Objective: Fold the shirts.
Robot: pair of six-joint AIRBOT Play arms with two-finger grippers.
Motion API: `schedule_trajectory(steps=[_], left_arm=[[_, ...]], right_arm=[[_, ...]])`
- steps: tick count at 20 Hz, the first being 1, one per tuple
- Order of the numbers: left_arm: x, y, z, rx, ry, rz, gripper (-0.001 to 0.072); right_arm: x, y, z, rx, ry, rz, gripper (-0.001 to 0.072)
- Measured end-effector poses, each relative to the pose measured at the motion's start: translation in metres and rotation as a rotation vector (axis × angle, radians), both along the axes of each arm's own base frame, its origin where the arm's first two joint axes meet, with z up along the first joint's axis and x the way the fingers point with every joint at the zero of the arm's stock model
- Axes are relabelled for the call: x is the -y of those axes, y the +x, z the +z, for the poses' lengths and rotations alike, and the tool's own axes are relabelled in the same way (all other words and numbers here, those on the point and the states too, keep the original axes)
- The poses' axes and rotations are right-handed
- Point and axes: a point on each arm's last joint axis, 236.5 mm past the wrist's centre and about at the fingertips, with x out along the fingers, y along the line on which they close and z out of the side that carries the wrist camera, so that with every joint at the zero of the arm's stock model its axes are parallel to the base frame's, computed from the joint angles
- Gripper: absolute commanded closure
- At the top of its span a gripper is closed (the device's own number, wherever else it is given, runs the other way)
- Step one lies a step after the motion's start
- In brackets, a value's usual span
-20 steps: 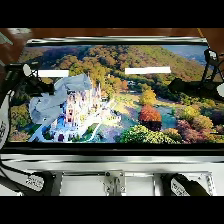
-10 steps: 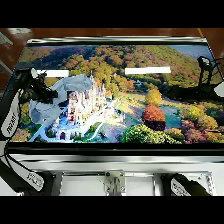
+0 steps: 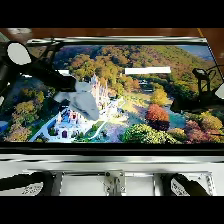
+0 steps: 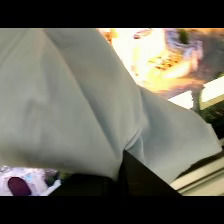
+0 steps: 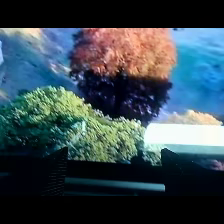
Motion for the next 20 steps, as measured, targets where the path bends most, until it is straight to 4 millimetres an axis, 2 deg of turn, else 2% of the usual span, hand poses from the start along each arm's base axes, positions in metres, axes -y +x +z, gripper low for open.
schedule_trajectory(steps=[3,6,7,9,10,11,13,14,17,20], left_arm=[[0.072,-0.042,0.0,0.008,-0.038,-0.126,0.0671],[0.141,-0.068,-0.029,-0.008,-0.081,-0.185,0.0669],[0.165,-0.074,-0.042,-0.014,-0.101,-0.193,0.0629],[0.204,-0.084,-0.068,-0.046,-0.141,-0.204,0.0011],[0.217,-0.086,-0.079,-0.064,-0.158,-0.201,0.0],[0.222,-0.086,-0.09,-0.084,-0.158,-0.192,0.0],[0.213,-0.076,-0.103,-0.116,-0.14,-0.163,0.0],[0.199,-0.067,-0.107,-0.135,-0.12,-0.141,0.0001],[0.134,-0.024,-0.11,-0.157,-0.058,-0.053,0.0001],[0.06,0.014,-0.114,-0.21,-0.044,0.09,0.0]], right_arm=[[0.017,-0.025,0.009,-0.042,-0.085,0.008,0.0021],[0.024,-0.038,0.02,-0.042,-0.128,0.003,0.0021],[0.026,-0.04,0.022,-0.041,-0.137,0.002,0.0021],[0.029,-0.043,0.024,-0.042,-0.15,-0.006,0.0021],[0.03,-0.044,0.025,-0.041,-0.155,-0.007,0.0021],[0.031,-0.045,0.025,-0.04,-0.159,-0.008,0.0021],[0.032,-0.045,0.026,-0.036,-0.163,-0.011,0.0021],[0.033,-0.043,0.026,-0.034,-0.164,-0.011,0.0021],[0.034,-0.039,0.017,-0.057,-0.163,-0.011,0.0021],[0.03,-0.032,-0.006,-0.125,-0.129,-0.005,0.0021]])
